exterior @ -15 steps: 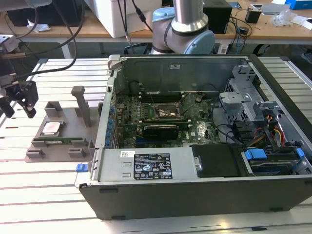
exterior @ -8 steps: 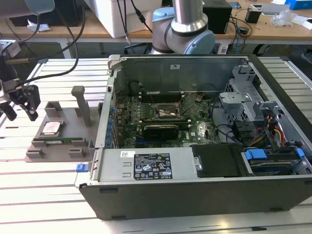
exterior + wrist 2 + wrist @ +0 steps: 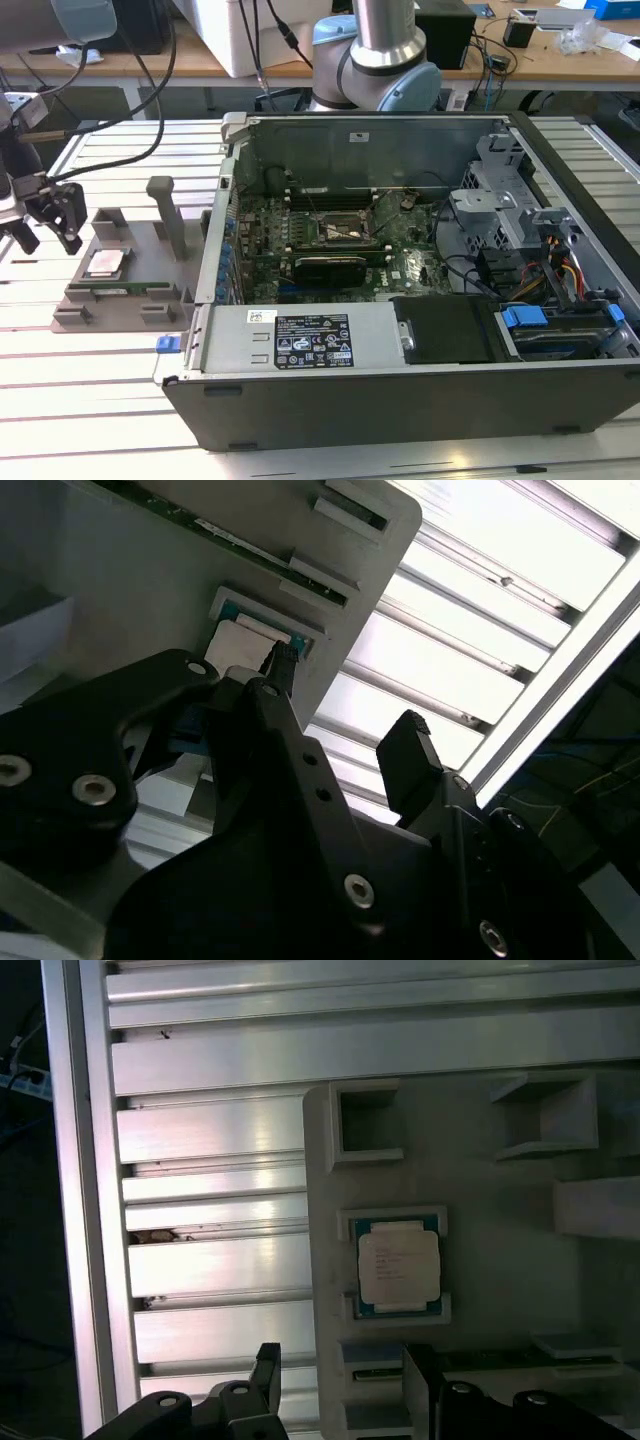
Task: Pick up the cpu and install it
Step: 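Pick up the cpu and move it towards the insertion slot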
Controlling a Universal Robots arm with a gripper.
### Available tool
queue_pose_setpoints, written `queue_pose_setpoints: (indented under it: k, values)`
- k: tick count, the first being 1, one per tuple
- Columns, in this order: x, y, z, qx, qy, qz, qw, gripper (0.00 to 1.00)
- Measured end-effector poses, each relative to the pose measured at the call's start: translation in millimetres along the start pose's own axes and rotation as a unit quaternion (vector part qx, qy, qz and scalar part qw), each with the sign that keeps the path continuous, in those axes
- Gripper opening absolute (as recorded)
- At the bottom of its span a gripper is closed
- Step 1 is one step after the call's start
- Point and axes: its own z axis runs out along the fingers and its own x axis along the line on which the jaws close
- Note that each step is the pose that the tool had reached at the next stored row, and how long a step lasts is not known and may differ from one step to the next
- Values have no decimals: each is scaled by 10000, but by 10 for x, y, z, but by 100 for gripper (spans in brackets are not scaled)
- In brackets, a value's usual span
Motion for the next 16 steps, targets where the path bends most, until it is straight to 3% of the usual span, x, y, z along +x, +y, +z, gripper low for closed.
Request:
queue_pose_setpoints:
  k: [11, 16]
  values:
    - [0, 16, 194, 14, 3, 1, 10000, 60]
    - [-54, 95, 255, 34, 4, -1, 10000, 60]
